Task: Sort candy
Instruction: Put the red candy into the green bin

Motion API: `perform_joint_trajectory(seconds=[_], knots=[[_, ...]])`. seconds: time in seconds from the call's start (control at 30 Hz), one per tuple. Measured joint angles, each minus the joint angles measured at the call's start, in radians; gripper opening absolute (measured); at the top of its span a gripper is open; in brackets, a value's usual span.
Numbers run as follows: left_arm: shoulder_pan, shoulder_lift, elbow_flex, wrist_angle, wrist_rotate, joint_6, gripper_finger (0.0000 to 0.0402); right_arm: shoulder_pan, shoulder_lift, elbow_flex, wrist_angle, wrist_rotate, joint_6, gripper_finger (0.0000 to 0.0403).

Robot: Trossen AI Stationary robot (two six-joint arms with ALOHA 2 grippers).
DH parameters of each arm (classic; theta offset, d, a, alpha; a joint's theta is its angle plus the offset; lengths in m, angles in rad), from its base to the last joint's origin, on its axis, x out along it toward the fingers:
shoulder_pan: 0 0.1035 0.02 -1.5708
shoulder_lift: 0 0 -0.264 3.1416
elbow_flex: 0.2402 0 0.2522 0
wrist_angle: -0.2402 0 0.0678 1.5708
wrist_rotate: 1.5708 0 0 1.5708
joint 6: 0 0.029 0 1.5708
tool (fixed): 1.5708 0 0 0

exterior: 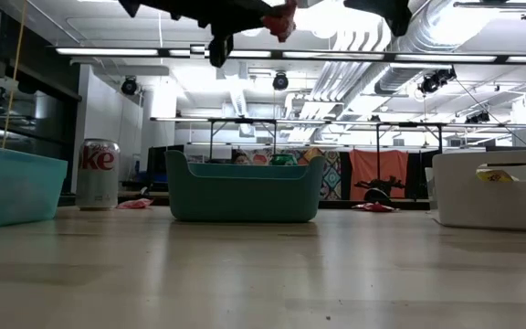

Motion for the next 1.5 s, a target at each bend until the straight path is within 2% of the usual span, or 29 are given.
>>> perform_joint_trajectory(seconds=[0.13,0.37,0.47,0.63,0.77,0.83,0.97,1.13,1.3,1.4,1.5], knots=[[0.0,-0.032,-0.001,-0.02,0.0,0.082,0.0,0.0,0.001,0.0,0.015,0.007,-0.009,0.0281],[0.0,-0.13,-0.001,-0.222,0.0,0.221,0.0,0.0,0.001,0.0,0.123,0.05,0.015,0.0281],[0.0,-0.136,-0.001,-0.239,0.008,0.289,0.0,0.0,0.001,0.0,0.162,0.088,0.035,0.0281],[0.006,-0.08,-0.001,-0.27,0.012,0.376,0.0,0.0,0.001,0.0,0.212,0.142,0.044,0.0281],[0.026,-0.004,-0.002,-0.289,-0.108,0.344,0.0002,0.0,0.001,0.0,0.208,0.163,0.087,0.0281],[0.037,0.031,-0.001,-0.301,-0.125,0.322,0.0008,0.0,0.001,0.0,0.207,0.162,0.086,0.0281],[0.053,0.076,-0.002,-0.352,-0.123,0.261,0.0036,0.0,0.001,0.0,0.205,0.16,0.083,0.0281],[0.064,0.087,-0.002,-0.373,-0.123,0.179,0.0098,0.0,0.001,0.0,0.179,0.149,0.054,0.0281],[0.064,0.064,0.034,-0.367,-0.116,0.112,0.0164,-0.001,0.0,0.0,0.161,0.059,0.027,0.0281],[0.064,0.022,0.084,-0.359,-0.031,0.07,0.0189,-0.001,-0.002,0.001,0.16,0.002,-0.005,0.0281],[0.055,-0.035,0.121,-0.319,0.047,0.061,0.0196,0.0,-0.003,0.021,0.142,-0.034,-0.005,0.0281]])
